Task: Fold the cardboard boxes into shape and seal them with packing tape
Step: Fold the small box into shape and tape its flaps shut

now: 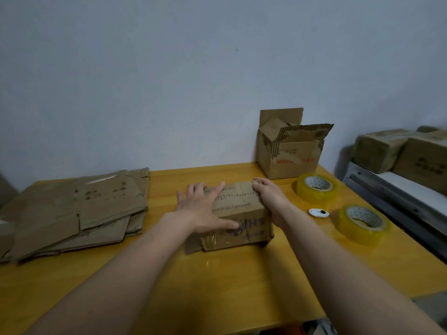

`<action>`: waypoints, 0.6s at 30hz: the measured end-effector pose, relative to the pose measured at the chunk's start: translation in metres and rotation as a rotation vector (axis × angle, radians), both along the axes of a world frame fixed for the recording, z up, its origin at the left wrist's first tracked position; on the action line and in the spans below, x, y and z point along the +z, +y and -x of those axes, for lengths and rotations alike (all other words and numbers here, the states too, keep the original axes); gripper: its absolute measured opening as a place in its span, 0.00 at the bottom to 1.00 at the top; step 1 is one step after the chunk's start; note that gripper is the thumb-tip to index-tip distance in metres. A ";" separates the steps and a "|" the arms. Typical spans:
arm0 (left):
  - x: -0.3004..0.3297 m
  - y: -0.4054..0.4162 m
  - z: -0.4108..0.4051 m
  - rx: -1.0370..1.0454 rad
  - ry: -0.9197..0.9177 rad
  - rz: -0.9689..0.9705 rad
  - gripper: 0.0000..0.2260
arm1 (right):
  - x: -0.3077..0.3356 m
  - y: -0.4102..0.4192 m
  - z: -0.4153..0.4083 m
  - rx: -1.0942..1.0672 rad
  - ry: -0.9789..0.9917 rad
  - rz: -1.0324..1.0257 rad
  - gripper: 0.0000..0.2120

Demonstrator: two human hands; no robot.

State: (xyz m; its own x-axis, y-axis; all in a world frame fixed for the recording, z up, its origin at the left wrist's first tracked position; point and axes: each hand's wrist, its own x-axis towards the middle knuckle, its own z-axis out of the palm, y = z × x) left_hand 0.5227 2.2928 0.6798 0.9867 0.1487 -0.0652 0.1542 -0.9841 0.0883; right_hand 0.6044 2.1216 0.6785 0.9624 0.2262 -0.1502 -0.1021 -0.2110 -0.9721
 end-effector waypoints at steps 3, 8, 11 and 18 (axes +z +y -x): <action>0.006 0.004 -0.016 -0.022 0.045 -0.009 0.55 | -0.007 -0.011 -0.008 0.069 0.250 -0.072 0.26; 0.006 -0.008 -0.037 -0.141 0.023 -0.060 0.55 | -0.045 -0.030 -0.013 0.088 0.434 -0.136 0.34; 0.009 -0.006 -0.041 -0.183 -0.029 0.003 0.46 | -0.055 -0.035 -0.019 -0.002 0.435 -0.103 0.33; 0.032 0.017 -0.040 -0.192 -0.091 0.102 0.41 | -0.064 -0.026 -0.019 0.112 0.578 -0.344 0.26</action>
State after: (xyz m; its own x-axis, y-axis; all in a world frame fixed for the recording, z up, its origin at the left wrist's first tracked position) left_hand 0.5631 2.3095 0.7122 0.9988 -0.0449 0.0206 -0.0481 -0.9799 0.1934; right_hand 0.6230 2.0952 0.6144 0.7174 0.4463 -0.5349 -0.6206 0.0606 -0.7818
